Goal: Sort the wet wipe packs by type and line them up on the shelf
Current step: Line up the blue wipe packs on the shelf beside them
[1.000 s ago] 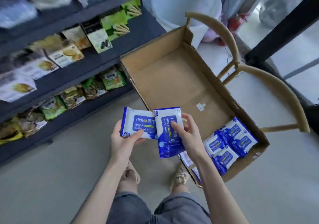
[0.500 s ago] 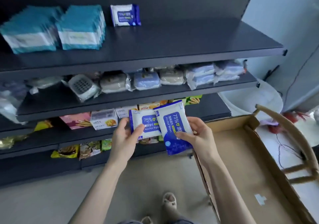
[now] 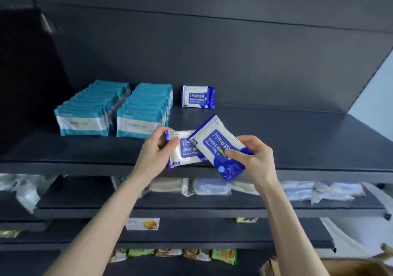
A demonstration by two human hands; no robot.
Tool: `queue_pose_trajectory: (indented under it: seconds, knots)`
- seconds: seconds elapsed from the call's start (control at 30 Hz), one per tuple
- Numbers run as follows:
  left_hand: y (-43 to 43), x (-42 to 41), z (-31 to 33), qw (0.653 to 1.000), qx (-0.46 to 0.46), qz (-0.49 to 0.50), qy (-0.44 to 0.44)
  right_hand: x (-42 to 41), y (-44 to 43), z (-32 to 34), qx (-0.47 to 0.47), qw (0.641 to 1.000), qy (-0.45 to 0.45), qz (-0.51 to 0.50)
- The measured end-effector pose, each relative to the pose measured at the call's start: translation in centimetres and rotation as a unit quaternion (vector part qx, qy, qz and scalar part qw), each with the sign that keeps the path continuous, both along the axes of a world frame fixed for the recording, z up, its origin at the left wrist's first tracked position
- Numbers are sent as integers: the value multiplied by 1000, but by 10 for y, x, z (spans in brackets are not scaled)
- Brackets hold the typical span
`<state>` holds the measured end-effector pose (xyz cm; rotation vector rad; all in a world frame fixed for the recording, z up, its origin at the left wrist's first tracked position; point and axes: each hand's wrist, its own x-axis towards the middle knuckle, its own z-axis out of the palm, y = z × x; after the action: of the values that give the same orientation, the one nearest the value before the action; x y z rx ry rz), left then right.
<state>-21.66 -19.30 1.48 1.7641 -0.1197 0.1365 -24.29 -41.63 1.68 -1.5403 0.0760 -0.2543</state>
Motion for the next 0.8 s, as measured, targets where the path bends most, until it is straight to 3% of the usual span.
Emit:
queue_pose_trajectory:
  seconds: [0.2, 0.47, 0.8]
  knots:
    - [-11, 110, 33, 987, 155, -8, -35, 98, -23, 20, -33, 999, -18, -9]
    - [-28, 226, 56, 922, 381, -50, -50, 193, -37, 16, -106, 994, -13, 11]
    - [-28, 312, 57, 876, 475, -87, -17, 277, -13, -2, -210, 976, -4, -52]
